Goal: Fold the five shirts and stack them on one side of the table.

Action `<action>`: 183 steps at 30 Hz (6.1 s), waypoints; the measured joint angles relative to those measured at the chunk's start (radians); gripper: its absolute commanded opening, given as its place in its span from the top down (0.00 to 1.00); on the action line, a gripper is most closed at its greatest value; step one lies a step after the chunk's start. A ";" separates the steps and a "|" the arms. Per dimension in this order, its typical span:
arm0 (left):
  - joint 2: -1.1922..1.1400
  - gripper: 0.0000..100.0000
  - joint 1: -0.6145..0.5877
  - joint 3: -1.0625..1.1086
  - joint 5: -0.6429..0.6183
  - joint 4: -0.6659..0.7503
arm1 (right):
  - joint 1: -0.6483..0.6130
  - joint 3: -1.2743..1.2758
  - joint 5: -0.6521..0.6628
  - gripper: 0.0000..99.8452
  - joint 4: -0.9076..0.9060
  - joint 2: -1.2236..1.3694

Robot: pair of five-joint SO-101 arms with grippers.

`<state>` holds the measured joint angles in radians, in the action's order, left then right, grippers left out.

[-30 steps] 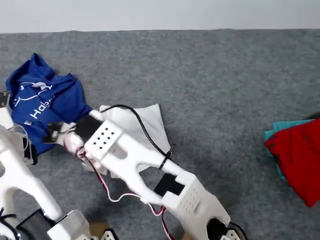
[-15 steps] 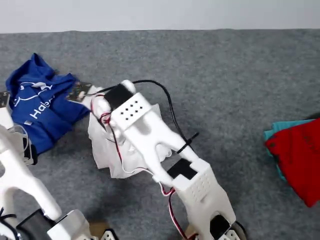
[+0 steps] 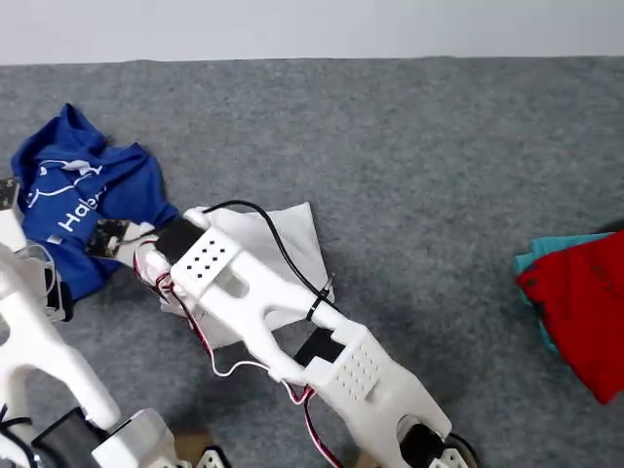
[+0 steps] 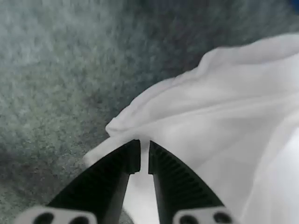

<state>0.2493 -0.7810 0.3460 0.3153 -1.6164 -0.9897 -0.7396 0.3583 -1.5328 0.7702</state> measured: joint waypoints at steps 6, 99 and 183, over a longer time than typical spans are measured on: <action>0.000 0.91 0.000 0.031 0.002 0.002 | 0.029 -0.117 0.000 0.88 -0.114 -0.049; 0.000 0.91 0.000 0.064 0.002 0.048 | -0.055 0.068 -0.100 0.71 -0.221 -0.242; -0.057 0.82 0.519 -0.098 -0.040 0.043 | 0.715 0.123 -0.075 0.88 -0.221 -0.480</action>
<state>0.1926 -0.2624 0.2478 0.2754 -1.5735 -0.2746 -0.6168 0.2831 -1.7538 0.2900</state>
